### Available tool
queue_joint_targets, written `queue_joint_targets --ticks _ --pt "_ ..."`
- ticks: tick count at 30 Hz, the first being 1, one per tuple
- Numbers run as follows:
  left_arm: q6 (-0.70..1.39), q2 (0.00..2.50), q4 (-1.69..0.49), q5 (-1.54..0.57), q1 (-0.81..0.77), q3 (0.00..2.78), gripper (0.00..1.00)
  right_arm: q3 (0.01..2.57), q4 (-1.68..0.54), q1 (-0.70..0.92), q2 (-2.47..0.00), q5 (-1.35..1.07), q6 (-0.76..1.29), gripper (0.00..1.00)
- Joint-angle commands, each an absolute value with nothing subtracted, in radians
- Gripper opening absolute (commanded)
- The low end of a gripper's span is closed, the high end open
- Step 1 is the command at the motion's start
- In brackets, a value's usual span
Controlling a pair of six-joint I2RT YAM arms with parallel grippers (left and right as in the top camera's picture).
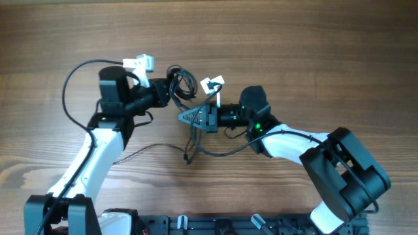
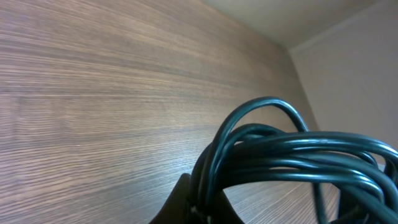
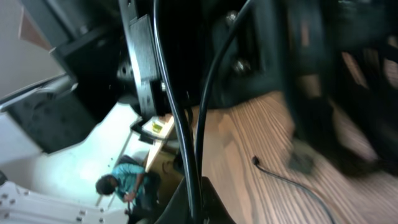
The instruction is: Untangle cables
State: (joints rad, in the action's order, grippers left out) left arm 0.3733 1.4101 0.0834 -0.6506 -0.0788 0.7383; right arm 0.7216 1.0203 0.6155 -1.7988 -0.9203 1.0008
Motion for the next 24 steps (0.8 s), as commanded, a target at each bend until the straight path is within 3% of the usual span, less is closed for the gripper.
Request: queue_joint_targets --ticks 1,7,8,9,10,16,18,20,22,24 --pt "0.375 1.392 0.08 -0.541 -0.134 0.739 0.04 0.726 0.997 0.62 -1.795 -0.729 1.088 0.04" --pt "0.379 1.367 0.1 -0.498 -0.028 0.739 0.04 0.726 0.665 0.618 -1.795 -0.673 1.044 0.05" --pt "0.373 1.36 0.099 -0.532 -0.018 0.739 0.04 0.726 0.666 0.617 -1.795 -0.67 1.007 0.26" --pt "0.353 1.357 0.098 -0.56 -0.015 0.739 0.04 0.726 0.669 0.614 -1.795 -0.663 0.971 0.56" --pt "0.324 1.357 0.094 -0.576 -0.015 0.739 0.04 0.726 0.668 0.594 -1.793 -0.662 0.913 1.0" --pt "0.212 1.357 0.075 -0.583 -0.015 0.739 0.04 0.726 0.678 0.365 -1.646 -0.953 0.618 1.0" --pt "0.213 1.357 0.068 -0.6 -0.017 0.739 0.04 0.726 0.814 0.313 -1.597 -1.065 0.583 1.0" --pt "0.213 1.357 0.059 -0.645 -0.037 0.739 0.04 0.726 0.929 0.324 -1.591 -1.065 0.577 1.0" --pt "0.213 1.357 0.04 -0.654 -0.067 0.739 0.04 0.726 0.881 0.356 -1.591 -0.956 0.48 1.0" --pt "0.213 1.357 0.025 -0.654 -0.097 0.739 0.04 0.726 0.792 0.399 -1.592 -0.846 0.412 0.86"
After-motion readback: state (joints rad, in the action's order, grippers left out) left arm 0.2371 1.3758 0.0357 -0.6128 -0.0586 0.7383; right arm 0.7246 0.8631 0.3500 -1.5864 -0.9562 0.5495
